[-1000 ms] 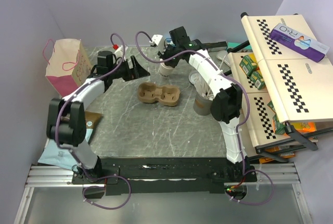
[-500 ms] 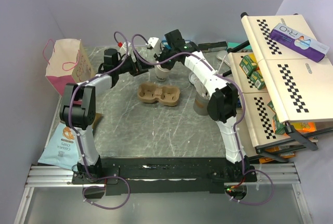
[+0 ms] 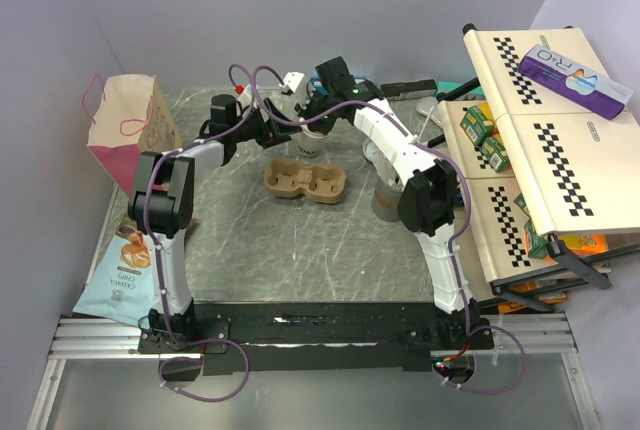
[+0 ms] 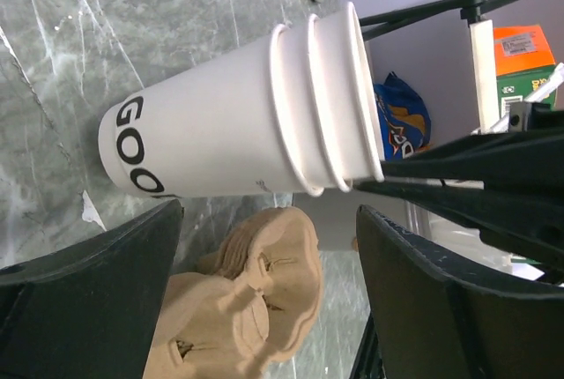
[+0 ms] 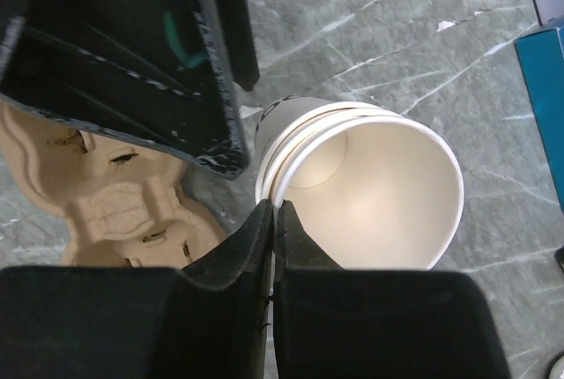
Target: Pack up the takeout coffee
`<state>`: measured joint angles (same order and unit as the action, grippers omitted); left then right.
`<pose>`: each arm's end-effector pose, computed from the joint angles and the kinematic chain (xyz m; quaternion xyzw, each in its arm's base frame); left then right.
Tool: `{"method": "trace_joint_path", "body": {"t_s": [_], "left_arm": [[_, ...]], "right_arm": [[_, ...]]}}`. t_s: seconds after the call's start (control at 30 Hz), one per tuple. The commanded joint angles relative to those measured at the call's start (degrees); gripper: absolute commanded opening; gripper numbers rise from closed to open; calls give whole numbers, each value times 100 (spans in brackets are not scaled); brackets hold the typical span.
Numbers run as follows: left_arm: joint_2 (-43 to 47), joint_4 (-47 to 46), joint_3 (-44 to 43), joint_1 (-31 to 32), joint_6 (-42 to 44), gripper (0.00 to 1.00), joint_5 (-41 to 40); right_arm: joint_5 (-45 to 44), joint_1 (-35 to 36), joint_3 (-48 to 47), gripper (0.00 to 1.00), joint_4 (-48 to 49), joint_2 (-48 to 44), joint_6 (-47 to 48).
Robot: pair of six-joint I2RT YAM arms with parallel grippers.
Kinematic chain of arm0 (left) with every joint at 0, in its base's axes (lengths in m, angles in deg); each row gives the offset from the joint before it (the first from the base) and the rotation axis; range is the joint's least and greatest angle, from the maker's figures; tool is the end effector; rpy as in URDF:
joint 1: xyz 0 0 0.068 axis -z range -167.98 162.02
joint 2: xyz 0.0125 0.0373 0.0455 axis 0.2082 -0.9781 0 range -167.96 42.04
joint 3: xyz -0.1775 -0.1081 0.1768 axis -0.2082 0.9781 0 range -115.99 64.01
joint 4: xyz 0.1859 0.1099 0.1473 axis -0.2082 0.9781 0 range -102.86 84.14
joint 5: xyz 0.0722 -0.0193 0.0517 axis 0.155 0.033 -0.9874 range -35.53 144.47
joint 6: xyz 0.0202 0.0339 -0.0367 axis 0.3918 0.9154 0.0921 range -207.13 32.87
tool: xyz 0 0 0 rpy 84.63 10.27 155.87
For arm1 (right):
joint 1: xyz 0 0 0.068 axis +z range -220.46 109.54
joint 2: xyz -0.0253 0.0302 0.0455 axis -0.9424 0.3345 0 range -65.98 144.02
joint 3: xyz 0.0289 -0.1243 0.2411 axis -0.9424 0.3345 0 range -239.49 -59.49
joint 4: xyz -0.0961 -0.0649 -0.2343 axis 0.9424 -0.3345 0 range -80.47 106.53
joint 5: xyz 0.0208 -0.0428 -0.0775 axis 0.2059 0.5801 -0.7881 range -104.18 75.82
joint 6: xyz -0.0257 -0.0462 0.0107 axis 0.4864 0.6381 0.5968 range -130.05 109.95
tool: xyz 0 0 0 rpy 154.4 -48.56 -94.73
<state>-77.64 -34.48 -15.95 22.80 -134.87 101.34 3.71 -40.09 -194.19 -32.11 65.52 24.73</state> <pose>0.4577 -0.1136 0.2020 -0.0139 0.7784 -0.5442 0.3126 0.4360 0.2683 0.3079 -0.5418 0.7386 0.1293 0.3798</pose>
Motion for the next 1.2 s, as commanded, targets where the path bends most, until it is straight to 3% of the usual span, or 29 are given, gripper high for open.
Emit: {"method": "trace_joint_path", "body": {"t_s": [0.0, 0.9, 1.17], "left_arm": [[-47, -140, -335, 46, -33, 86, -38], [-574, 853, -924, 99, 512, 85, -556], [-557, 739, -1118, 82, 538, 85, -285]], "right_arm": [[153, 101, -154, 0, 136, 60, 28], [-5, 241, -189, 0, 461, -37, -16], [-382, 276, -312, 0, 601, -457, 195]]}}
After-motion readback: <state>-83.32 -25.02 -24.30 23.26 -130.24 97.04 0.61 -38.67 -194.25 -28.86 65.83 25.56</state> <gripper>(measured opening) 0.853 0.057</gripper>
